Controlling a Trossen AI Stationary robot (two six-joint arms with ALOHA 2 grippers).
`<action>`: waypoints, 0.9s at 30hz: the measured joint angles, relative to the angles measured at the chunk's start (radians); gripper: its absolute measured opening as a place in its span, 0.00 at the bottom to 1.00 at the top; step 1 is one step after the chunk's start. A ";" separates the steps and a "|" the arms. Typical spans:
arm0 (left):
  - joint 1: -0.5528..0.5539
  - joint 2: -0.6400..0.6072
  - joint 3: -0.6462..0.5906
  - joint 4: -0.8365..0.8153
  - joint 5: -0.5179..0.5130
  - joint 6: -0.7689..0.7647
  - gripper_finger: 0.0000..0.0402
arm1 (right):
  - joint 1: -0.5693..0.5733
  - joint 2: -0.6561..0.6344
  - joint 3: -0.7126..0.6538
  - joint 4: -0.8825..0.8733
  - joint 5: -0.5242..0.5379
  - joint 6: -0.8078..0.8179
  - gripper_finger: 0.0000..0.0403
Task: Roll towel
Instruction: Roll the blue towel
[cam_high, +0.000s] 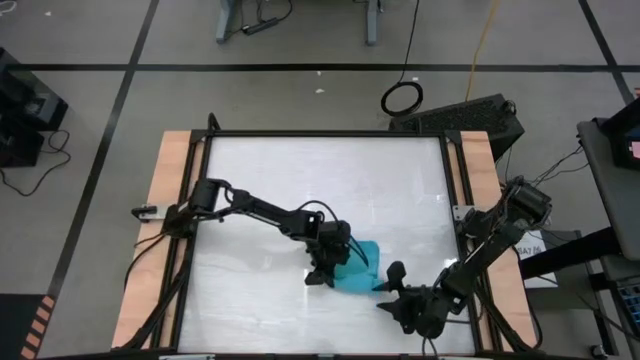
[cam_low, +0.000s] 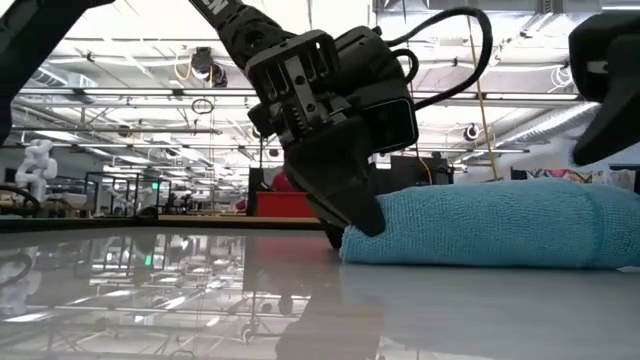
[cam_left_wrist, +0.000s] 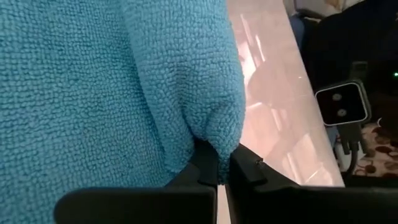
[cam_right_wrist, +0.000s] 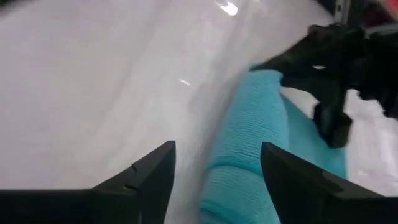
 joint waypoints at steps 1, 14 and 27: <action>0.003 0.000 0.004 -0.002 0.007 0.000 0.02 | 0.001 0.020 0.000 0.011 0.026 -0.009 0.57; 0.028 0.005 0.028 -0.050 0.103 -0.035 0.02 | -0.031 0.162 0.004 -0.053 0.107 0.135 0.63; 0.030 0.003 0.027 -0.042 0.096 -0.026 0.06 | -0.155 0.169 0.004 -0.073 -0.041 0.275 0.11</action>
